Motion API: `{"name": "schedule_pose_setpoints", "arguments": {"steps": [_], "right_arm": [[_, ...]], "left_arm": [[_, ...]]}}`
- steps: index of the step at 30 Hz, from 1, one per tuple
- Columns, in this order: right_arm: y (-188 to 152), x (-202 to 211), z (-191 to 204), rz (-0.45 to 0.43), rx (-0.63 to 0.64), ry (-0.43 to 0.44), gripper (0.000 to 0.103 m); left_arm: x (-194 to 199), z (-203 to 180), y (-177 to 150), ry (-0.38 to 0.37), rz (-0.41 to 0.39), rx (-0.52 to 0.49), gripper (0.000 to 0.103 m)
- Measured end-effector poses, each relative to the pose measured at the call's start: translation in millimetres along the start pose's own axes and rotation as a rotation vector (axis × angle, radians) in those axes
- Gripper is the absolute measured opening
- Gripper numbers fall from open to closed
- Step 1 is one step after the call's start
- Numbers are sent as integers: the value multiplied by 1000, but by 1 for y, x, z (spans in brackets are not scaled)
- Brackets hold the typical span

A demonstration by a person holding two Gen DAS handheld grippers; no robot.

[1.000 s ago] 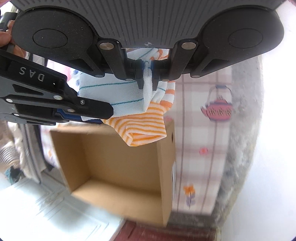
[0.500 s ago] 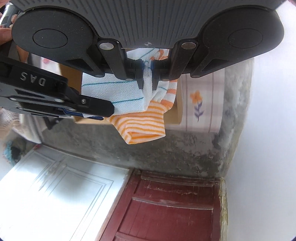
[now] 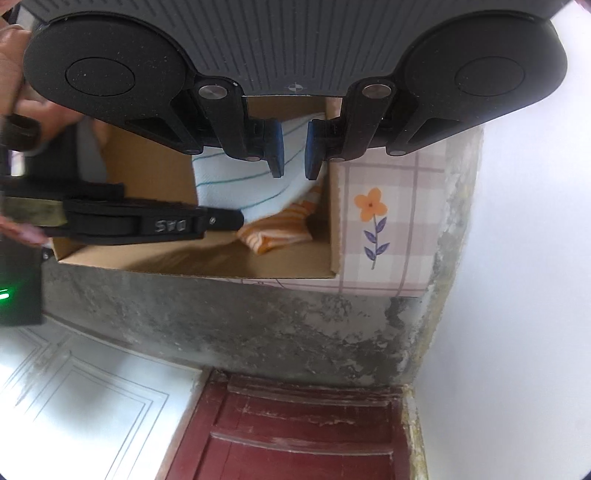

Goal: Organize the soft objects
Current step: 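Lower the towel into the box and open both tools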

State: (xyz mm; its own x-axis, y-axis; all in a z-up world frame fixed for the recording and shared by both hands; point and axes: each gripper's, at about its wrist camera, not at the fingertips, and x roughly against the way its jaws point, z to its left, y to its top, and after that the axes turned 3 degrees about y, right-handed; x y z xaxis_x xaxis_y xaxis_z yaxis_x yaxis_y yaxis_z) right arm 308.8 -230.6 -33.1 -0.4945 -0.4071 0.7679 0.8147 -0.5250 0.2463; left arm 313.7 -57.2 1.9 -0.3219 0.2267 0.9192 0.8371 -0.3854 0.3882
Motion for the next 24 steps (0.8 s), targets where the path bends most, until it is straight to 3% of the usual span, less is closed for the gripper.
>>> {"name": "schedule_pose_setpoints", "arguments": {"steps": [7, 10, 11, 12, 17, 21, 24], "right_arm": [[-7, -23, 1, 7, -3, -112, 20], [-5, -23, 0, 10, -7, -124, 45], [-5, -19, -1, -8, -8, -116, 58], [-6, -13, -1, -32, -9, -108, 64], [-8, 28, -3, -102, -24, -61, 62], [-13, 53, 0, -62, -8, -29, 56], [-16, 53, 4, 33, 18, -41, 53]], "left_arm": [[-1, 5, -6, 17, -18, 19, 12], [3, 7, -8, 17, -25, 36, 15], [5, 9, -9, 13, -29, 45, 15], [7, 11, -9, 11, -34, 56, 16], [19, 22, -14, 6, -55, 92, 16], [32, 30, -19, 6, -70, 108, 16], [39, 36, -23, 5, -69, 117, 16]]}}
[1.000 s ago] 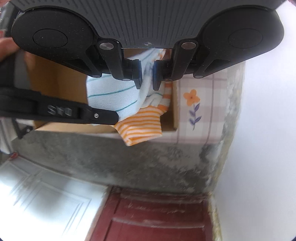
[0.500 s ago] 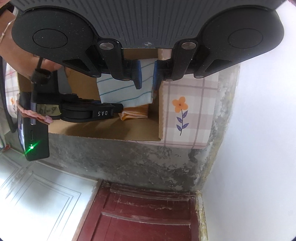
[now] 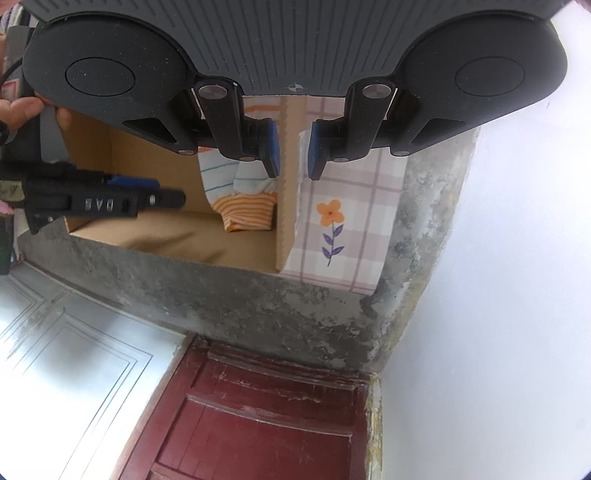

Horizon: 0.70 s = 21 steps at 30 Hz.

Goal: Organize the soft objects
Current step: 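Grasp the cream knit gloves with both tools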

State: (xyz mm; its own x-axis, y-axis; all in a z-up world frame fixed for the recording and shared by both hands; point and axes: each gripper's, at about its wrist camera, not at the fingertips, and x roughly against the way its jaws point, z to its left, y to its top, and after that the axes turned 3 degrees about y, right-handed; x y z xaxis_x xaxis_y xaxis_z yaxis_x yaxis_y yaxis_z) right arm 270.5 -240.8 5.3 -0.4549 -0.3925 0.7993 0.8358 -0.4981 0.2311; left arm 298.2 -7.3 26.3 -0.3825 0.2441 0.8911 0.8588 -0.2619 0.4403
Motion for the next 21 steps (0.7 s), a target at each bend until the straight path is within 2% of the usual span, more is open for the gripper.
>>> {"name": "schedule_pose_setpoints", "arguments": {"steps": [4, 8, 12, 16, 21], "right_arm": [[-6, 5, 4, 84, -44, 81, 52], [-29, 39, 17, 57, -3, 197, 53], [-62, 77, 24, 33, -13, 267, 61], [-103, 110, 21, 36, -64, 296, 62], [-161, 134, 9, 70, -131, 269, 65]], "left_arm": [[9, 9, -8, 9, 10, 0, 16], [21, 24, -23, 11, 36, 21, 17], [33, 41, -45, -10, 87, 62, 22], [48, 53, -73, -31, 133, 81, 26], [56, 54, -117, -53, 224, 68, 31]]}}
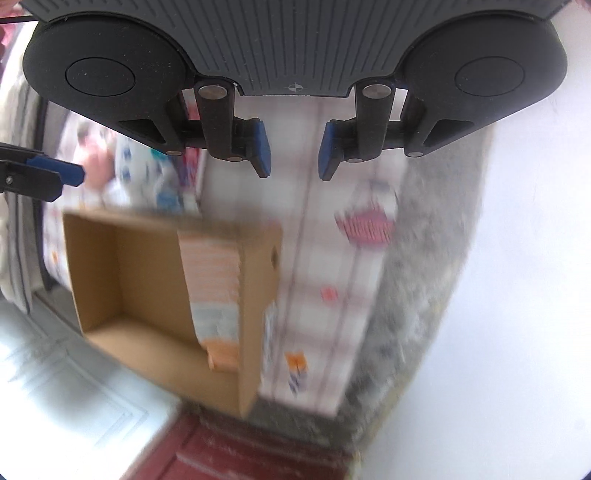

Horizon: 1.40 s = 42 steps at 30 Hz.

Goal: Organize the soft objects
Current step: 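Grasp the cream knit gloves with both tools, then carry the gloves into the box onto the towel and open both tools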

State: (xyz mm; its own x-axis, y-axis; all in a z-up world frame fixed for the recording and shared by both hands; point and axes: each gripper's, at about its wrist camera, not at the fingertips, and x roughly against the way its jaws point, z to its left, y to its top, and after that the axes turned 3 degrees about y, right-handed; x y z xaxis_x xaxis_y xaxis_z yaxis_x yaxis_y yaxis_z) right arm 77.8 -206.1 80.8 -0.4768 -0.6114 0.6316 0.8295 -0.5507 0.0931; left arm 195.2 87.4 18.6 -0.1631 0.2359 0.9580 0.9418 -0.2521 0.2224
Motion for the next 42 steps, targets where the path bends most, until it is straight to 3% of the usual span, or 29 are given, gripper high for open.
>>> {"name": "schedule_pose_setpoints", "arguments": {"steps": [6, 11, 19, 29, 35, 42], "right_arm": [[-53, -17, -30, 69, -45, -141, 68], [-81, -51, -52, 133, 2, -230, 70], [-100, -94, -81, 167, 50, -337, 71], [-104, -123, -90, 209, 93, -354, 75], [-100, -116, -95, 217, 57, -337, 45], [-101, -109, -90, 220, 31, -310, 22]], "left_arm": [[-27, -16, -58, -51, 116, -69, 34], [-62, -38, -93, -84, 181, -164, 38], [-119, -56, -120, -88, 268, -260, 39], [-135, -55, -126, -82, 257, -264, 37], [-133, -57, -128, -75, 249, -251, 27], [-125, -66, -128, -70, 244, -251, 20]]}}
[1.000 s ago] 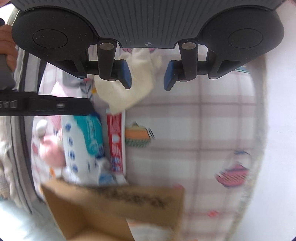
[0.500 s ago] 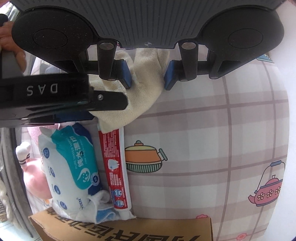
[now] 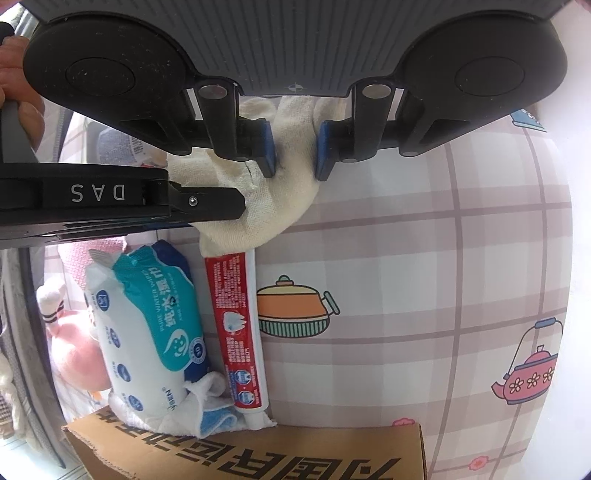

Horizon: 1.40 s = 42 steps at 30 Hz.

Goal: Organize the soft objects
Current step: 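Carry the gloves into the box onto the towel and open both tools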

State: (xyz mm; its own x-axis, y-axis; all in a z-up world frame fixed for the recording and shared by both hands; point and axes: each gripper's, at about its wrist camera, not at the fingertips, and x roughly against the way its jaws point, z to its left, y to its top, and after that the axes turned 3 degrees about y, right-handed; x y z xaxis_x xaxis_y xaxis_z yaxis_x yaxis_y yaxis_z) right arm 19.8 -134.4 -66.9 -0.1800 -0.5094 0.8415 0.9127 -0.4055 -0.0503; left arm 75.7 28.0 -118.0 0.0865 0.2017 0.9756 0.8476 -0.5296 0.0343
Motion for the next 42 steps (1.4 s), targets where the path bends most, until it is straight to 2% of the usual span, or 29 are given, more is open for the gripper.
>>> {"name": "schedule_pose_setpoints", "arguments": {"steps": [8, 14, 21, 24, 27, 30, 32, 38, 42], "right_arm": [[-4, 22, 17, -22, -8, 60, 18], [9, 65, 52, -93, 15, 162, 17], [66, 132, 89, -272, 74, 295, 17], [101, 152, 94, -343, 97, 325, 17], [137, 159, 90, -378, 114, 313, 17], [171, 151, 79, -377, 134, 268, 17], [190, 135, 69, -346, 123, 244, 17], [227, 64, 29, -134, 25, 239, 17], [234, 24, 16, 5, 5, 216, 17]], "left_arm": [[28, -2, 2, -9, -16, 19, 16], [95, 11, 14, -5, -122, 18, 15], [187, 14, 72, 15, -348, 17, 15], [206, 10, 109, 21, -442, 0, 15], [202, 6, 147, 21, -478, -2, 15], [186, 6, 178, 15, -466, 12, 16], [165, 7, 195, 34, -429, 13, 16], [102, 10, 216, 107, -267, -16, 18], [80, 15, 214, 141, -190, -27, 23]]}}
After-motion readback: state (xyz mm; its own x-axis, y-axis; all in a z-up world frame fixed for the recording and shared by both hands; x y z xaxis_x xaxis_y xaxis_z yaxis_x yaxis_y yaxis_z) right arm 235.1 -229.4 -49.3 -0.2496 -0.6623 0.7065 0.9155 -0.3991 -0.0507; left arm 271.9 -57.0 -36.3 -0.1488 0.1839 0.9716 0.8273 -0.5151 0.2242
